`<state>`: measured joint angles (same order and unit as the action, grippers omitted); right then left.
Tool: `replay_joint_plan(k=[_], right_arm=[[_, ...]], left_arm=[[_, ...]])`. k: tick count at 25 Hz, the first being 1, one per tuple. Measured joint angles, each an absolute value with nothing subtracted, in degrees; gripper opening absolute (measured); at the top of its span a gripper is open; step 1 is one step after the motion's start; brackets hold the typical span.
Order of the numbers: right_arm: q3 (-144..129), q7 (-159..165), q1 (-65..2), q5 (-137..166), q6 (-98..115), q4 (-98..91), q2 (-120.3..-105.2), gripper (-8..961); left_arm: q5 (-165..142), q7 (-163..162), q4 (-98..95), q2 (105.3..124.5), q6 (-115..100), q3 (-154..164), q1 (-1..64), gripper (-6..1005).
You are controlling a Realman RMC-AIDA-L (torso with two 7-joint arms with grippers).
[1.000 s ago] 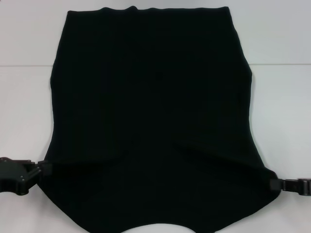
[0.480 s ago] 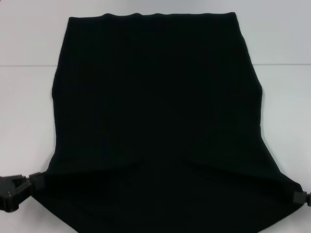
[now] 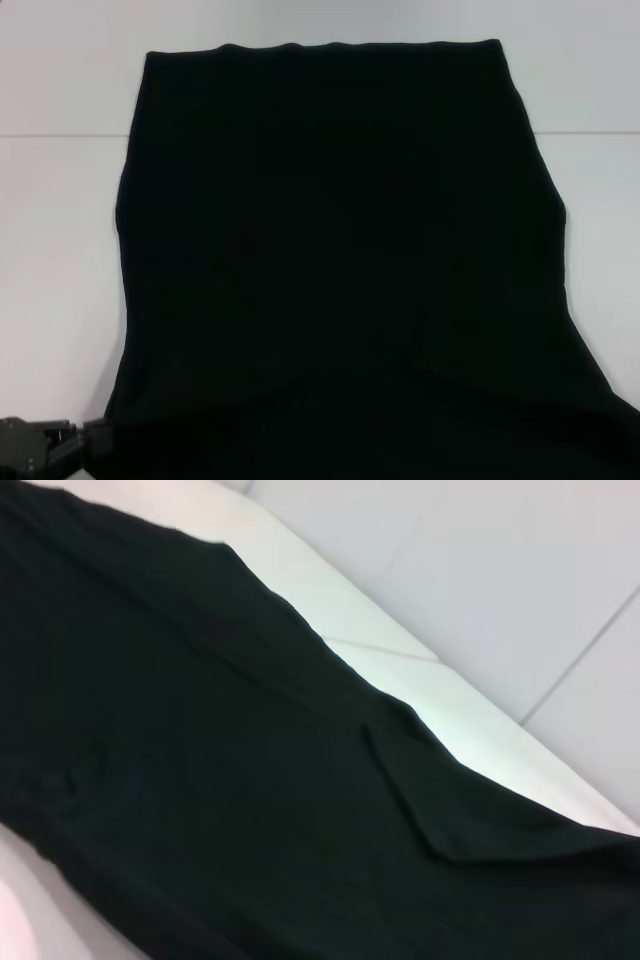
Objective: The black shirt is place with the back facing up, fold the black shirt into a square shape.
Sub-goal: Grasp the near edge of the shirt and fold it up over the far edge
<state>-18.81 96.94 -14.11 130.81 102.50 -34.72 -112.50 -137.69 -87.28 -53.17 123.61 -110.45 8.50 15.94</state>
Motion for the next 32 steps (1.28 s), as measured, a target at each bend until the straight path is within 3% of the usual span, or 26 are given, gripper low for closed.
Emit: replay_joint_plan(k=[9,14,24,27,32], right_arm=[[-17.44,95.89,-13.14,132.51,104.72,-34.81,-111.88,71],[-14.90,96.24,-15.85,132.10,105.02,-34.53,-111.59,77],[-12.26,100.61,-30.55,132.03,94.58,-34.22,-110.46,89],[-12.64,103.16,-35.14,132.06,86.83,-33.21,-110.35,93],[-15.83,106.17,-42.06,132.10,72.99,-28.96,-109.86,99]], left_arm=[[-138.64,-88.27,-52.57,123.65,-111.63,8.31,16.27,45],[-137.44,-91.00,-51.02,122.34,-108.94,7.83,20.26,44],[-134.61,-97.71,-36.08,115.50,-88.90,8.11,36.36,45],[-134.59,-97.71,-31.80,114.65,-78.44,8.39,41.19,45],[-132.73,-96.60,-27.81,115.13,-60.24,8.62,47.04,46]])
